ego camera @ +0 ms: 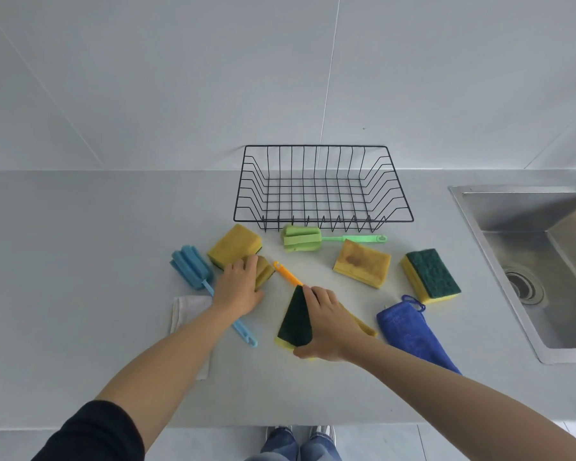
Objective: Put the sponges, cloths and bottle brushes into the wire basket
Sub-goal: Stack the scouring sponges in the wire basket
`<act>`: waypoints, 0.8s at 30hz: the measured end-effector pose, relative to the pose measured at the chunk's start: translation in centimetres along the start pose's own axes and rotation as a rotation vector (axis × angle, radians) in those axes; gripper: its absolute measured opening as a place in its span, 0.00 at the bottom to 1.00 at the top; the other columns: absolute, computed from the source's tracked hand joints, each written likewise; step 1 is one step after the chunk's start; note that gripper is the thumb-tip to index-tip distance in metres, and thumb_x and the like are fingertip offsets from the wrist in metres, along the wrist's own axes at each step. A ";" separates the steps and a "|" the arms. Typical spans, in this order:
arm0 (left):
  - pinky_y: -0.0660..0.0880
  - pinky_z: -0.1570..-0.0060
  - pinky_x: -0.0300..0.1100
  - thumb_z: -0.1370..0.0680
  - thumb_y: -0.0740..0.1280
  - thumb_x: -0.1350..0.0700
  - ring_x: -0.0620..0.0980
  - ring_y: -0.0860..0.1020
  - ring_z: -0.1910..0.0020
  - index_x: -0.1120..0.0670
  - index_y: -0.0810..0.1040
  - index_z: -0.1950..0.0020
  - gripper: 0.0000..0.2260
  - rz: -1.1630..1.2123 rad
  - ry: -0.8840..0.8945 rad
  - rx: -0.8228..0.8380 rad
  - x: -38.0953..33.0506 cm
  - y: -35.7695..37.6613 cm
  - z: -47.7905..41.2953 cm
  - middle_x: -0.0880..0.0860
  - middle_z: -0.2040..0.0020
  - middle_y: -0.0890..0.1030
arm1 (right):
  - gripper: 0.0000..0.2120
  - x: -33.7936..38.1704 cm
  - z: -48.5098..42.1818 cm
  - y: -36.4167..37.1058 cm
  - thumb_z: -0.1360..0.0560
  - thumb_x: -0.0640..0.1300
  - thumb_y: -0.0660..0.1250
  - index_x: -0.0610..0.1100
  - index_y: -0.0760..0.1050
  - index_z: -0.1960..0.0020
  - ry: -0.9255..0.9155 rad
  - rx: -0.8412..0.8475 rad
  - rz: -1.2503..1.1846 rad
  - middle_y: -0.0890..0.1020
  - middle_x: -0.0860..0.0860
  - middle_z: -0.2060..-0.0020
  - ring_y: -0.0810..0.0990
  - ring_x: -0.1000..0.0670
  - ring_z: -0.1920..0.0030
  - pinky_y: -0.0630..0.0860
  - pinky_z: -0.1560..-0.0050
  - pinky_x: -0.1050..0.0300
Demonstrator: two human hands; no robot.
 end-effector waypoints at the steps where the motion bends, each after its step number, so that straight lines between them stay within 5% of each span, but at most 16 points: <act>1: 0.74 0.50 0.48 0.25 0.66 0.54 0.58 0.74 0.44 0.58 0.62 0.34 0.23 0.102 -0.026 0.025 0.3 -0.3 -0.2 0.59 0.41 0.74 | 0.52 -0.1 0.0 -0.4 0.35 0.56 0.72 0.43 0.44 0.24 -0.002 -0.016 -0.011 0.58 0.47 0.28 0.57 0.45 0.29 0.63 0.29 0.52; 5: 0.72 0.60 0.40 0.24 0.64 0.56 0.52 0.73 0.52 0.58 0.62 0.32 0.23 0.526 -0.188 0.107 1.1 -1.1 -0.7 0.54 0.49 0.73 | 0.52 -0.5 -0.5 -2.6 0.35 0.56 0.72 0.43 0.43 0.24 -0.024 -0.080 -0.032 0.58 0.48 0.28 0.57 0.46 0.29 0.61 0.29 0.54; 11: 0.68 0.62 0.38 0.23 0.62 0.58 0.51 0.71 0.50 0.59 0.70 0.35 0.16 0.952 -0.311 0.048 1.3 -4.3 -2.4 0.53 0.49 0.73 | 0.53 -1.6 -2.6 -7.6 0.36 0.56 0.74 0.43 0.44 0.24 -0.046 -0.159 0.008 0.56 0.49 0.27 0.55 0.46 0.27 0.61 0.28 0.52; 15: 0.70 0.55 0.42 0.22 0.60 0.56 0.52 0.73 0.48 0.59 0.71 0.35 0.16 1.041 -0.317 -0.023 1.6 -7.6 -5.2 0.54 0.47 0.75 | 0.54 -2.1 -4.8 -11.7 0.37 0.56 0.75 0.43 0.45 0.24 -0.071 -0.214 0.046 0.57 0.49 0.27 0.55 0.47 0.27 0.61 0.29 0.53; 20: 0.71 0.60 0.38 0.20 0.58 0.56 0.52 0.74 0.50 0.59 0.75 0.43 0.11 1.090 -0.283 -0.107 1.0 -11.2 -10.0 0.55 0.49 0.76 | 0.53 -2.7 -8.7 -16.3 0.36 0.54 0.75 0.43 0.45 0.24 -0.074 -0.259 0.090 0.58 0.51 0.27 0.55 0.47 0.27 0.61 0.30 0.54; 24: 0.73 0.51 0.46 0.20 0.56 0.56 0.54 0.76 0.50 0.60 0.75 0.42 0.12 1.001 -0.273 -0.082 0.2 -12.0 -14.7 0.56 0.49 0.77 | 0.53 -4.2 -12.7 -18.9 0.37 0.54 0.75 0.43 0.46 0.25 -0.033 -0.270 0.125 0.58 0.50 0.27 0.55 0.46 0.27 0.62 0.29 0.50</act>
Point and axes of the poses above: each hand's wrist, its own z-axis away from the middle knuckle, its own y-axis out of the palm, x = y × z, the point moved 2 cm from there along -z, towards the middle knuckle
